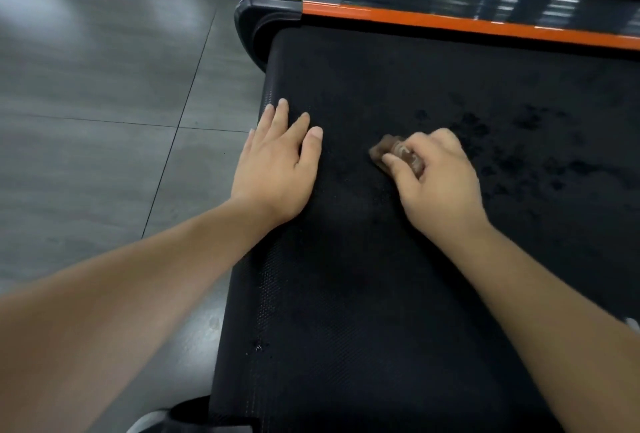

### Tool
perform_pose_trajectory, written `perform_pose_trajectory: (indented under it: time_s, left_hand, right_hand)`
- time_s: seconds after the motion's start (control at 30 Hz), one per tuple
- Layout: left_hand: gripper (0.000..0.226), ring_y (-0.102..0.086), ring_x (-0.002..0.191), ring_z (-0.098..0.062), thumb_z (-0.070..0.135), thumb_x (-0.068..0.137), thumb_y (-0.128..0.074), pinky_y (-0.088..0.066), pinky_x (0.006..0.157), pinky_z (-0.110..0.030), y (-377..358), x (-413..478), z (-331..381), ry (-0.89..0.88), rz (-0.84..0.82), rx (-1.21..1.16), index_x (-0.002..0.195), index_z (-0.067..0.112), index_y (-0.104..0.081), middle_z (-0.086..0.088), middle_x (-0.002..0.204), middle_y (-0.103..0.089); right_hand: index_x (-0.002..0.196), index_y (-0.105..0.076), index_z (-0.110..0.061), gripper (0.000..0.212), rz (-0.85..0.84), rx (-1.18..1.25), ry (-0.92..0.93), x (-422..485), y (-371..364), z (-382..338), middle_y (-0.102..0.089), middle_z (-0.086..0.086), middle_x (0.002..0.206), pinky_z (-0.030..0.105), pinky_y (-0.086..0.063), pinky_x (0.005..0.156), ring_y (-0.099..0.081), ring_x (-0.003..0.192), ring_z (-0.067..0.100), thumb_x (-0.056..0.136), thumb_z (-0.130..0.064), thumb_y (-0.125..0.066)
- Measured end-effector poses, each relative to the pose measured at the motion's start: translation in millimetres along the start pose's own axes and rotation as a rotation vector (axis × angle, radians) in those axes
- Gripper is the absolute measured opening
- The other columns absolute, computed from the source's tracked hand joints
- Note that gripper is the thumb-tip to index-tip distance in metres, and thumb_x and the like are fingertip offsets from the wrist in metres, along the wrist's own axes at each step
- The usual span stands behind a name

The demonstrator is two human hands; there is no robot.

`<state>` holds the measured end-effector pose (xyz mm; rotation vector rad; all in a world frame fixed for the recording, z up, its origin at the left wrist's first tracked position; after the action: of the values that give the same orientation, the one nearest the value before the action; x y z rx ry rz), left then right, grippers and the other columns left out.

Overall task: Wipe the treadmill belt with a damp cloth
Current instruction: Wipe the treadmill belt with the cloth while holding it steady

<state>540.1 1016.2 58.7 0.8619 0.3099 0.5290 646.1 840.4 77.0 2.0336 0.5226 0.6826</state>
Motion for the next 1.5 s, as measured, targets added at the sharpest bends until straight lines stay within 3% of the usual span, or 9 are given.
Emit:
perform_pose_trajectory:
  time_s: [0.17,0.33,0.47,0.6,0.77,0.9,1.2,1.33,1.5]
  left_hand:
    - [0.055,0.006,0.157,-0.015,0.050,0.108,-0.024,-0.001,0.127,-0.039,-3,2,-1,-0.024,-0.018,0.081,0.160,0.032,-0.028,-0.001,0.171,-0.003]
    - [0.055,0.002,0.158,-0.023,0.052,0.107,-0.024,0.002,0.127,-0.042,-5,-1,5,-0.226,-0.038,0.276,0.156,0.031,-0.037,-0.006,0.170,-0.013]
    - [0.057,0.000,0.157,-0.025,0.054,0.106,-0.022,0.001,0.127,-0.044,-6,0,8,-0.266,-0.092,0.352,0.159,0.033,-0.027,-0.006,0.170,-0.013]
    - [0.062,0.012,0.157,-0.023,0.061,0.104,-0.014,0.009,0.126,-0.047,-8,4,10,-0.200,-0.199,0.407,0.161,0.037,-0.014,-0.002,0.171,0.002]
    - [0.057,0.009,0.157,-0.022,0.052,0.106,-0.016,0.006,0.126,-0.048,-15,3,11,-0.178,-0.114,0.418,0.161,0.037,-0.015,0.000,0.172,-0.001]
    - [0.057,0.008,0.157,-0.021,0.050,0.106,-0.018,0.005,0.127,-0.047,-17,4,11,-0.183,-0.082,0.415,0.162,0.035,-0.017,0.000,0.171,-0.003]
    - [0.057,0.005,0.157,-0.021,0.051,0.106,-0.021,0.004,0.127,-0.047,-17,5,10,-0.193,-0.057,0.400,0.161,0.035,-0.021,0.000,0.171,-0.007]
    - [0.058,0.005,0.157,-0.022,0.048,0.104,-0.025,0.003,0.127,-0.047,-18,5,8,-0.198,-0.050,0.411,0.161,0.035,-0.021,0.000,0.171,-0.006]
    - [0.060,0.008,0.157,-0.021,0.051,0.104,-0.023,0.004,0.127,-0.048,-18,5,11,-0.196,-0.062,0.419,0.161,0.035,-0.017,0.000,0.171,-0.003]
  right_hand:
    - [0.091,-0.066,-0.021,0.018,-0.301,0.059,0.429,-72,-2,-33,-0.051,-0.002,0.093,0.037,-0.044,0.068,-0.049,0.077,0.016,0.090,-0.038,-0.059]
    - [0.088,-0.064,-0.020,0.013,-0.016,0.009,0.064,-44,16,7,-0.048,-0.002,0.091,0.041,-0.050,0.069,-0.051,0.078,0.018,0.090,-0.032,-0.065]
    - [0.095,-0.065,-0.024,0.014,-0.282,0.041,0.452,-85,8,-16,-0.051,-0.001,0.093,0.036,-0.043,0.069,-0.049,0.079,0.017,0.091,-0.036,-0.059]
    - [0.090,-0.065,-0.018,0.011,0.033,-0.015,0.063,-37,22,23,-0.052,0.001,0.090,0.045,-0.050,0.070,-0.052,0.081,0.023,0.089,-0.030,-0.065]
    - [0.093,-0.067,-0.018,0.018,-0.211,-0.020,0.443,-67,13,4,-0.053,0.000,0.093,0.038,-0.045,0.071,-0.051,0.081,0.020,0.092,-0.034,-0.056]
    - [0.093,-0.064,-0.019,0.013,0.023,-0.004,0.024,-4,16,35,-0.049,0.000,0.096,0.037,-0.046,0.077,-0.053,0.091,0.026,0.092,-0.031,-0.061]
    - [0.097,-0.065,-0.016,0.016,0.047,-0.062,0.058,29,5,36,-0.045,0.000,0.094,0.034,-0.040,0.074,-0.052,0.091,0.029,0.091,-0.031,-0.063]
    - [0.094,-0.068,-0.012,0.018,-0.133,-0.004,0.388,9,-6,19,-0.051,0.004,0.089,0.033,-0.040,0.070,-0.051,0.080,0.023,0.089,-0.030,-0.065]
    - [0.098,-0.068,-0.020,0.015,0.052,-0.116,0.050,61,3,43,-0.047,0.002,0.095,0.036,-0.043,0.076,-0.053,0.095,0.029,0.091,-0.033,-0.063]
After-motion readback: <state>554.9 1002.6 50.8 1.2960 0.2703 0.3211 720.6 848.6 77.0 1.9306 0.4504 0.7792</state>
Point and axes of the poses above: each hand's wrist, its own x-axis towards the middle knuckle, its own y-axis out of the back of the hand, z = x × y, the point moved 2 cm from there along x, towards the middle knuckle
